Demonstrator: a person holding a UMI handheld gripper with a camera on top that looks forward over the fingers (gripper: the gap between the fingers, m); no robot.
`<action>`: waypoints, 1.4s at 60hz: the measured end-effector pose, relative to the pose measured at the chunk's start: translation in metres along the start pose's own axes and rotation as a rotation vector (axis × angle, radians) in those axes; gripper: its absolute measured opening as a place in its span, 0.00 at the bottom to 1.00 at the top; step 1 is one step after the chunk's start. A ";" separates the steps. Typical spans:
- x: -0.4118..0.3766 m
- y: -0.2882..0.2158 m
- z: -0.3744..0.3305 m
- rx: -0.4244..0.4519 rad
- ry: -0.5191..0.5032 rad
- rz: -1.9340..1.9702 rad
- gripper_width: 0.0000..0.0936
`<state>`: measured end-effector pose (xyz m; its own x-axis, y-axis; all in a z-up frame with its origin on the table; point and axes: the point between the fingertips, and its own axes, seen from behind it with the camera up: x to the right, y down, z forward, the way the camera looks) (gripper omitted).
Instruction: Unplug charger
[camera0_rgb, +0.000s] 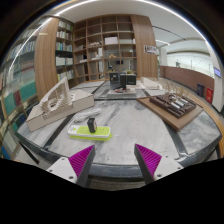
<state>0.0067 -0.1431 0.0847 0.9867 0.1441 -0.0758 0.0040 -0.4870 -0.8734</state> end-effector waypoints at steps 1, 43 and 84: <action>0.000 0.000 0.001 0.000 0.001 -0.002 0.87; -0.096 -0.043 0.199 0.091 -0.038 -0.095 0.40; -0.028 -0.206 0.087 0.411 0.086 -0.142 0.05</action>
<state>-0.0355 0.0284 0.2244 0.9911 0.1037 0.0837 0.0923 -0.0817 -0.9924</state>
